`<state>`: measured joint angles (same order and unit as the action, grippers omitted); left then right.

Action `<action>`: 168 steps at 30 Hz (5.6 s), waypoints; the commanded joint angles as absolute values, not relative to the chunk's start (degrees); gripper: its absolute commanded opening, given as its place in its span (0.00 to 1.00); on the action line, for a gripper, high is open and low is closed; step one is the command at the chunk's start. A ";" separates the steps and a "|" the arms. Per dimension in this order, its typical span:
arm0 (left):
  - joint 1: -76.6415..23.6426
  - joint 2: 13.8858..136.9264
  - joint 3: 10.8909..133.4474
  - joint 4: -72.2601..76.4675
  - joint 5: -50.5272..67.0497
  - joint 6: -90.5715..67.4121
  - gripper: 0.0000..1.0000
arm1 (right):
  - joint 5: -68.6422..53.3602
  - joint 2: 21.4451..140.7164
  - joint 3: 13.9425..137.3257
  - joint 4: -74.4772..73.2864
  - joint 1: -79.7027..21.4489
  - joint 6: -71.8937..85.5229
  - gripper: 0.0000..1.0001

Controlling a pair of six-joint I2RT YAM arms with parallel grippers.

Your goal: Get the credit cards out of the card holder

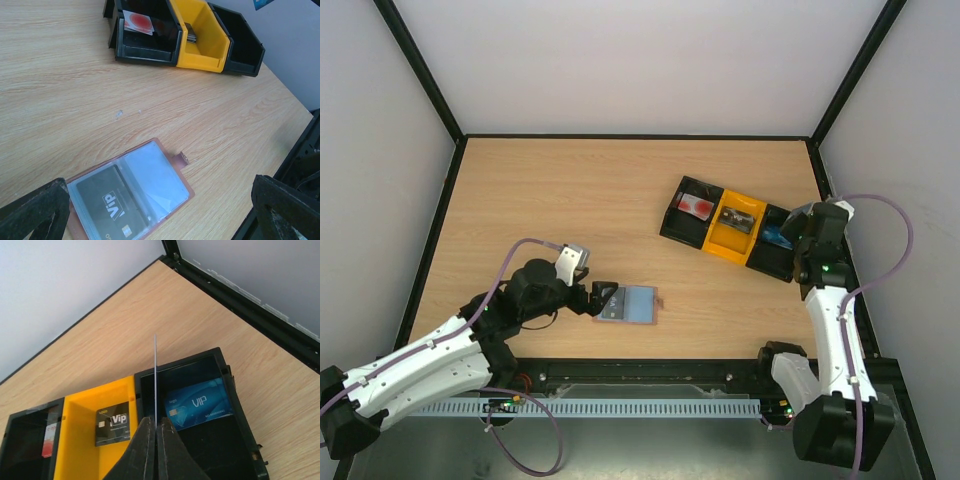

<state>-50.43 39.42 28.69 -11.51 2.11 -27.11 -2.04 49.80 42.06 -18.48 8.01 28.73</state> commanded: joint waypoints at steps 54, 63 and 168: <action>-51.70 38.54 30.67 -13.10 -1.10 -27.06 1.00 | -11.96 71.74 25.27 19.25 10.73 22.46 0.02; -51.69 38.42 30.41 -12.79 -1.49 -26.93 1.00 | -9.07 73.88 26.45 18.57 10.73 21.97 0.05; -37.35 56.03 5.82 25.69 22.94 -59.75 0.94 | -11.48 51.20 23.69 -2.04 -42.95 59.54 0.47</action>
<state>-37.54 54.11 7.20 20.67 21.56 -58.11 -14.48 49.69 24.05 -6.46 -39.24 56.55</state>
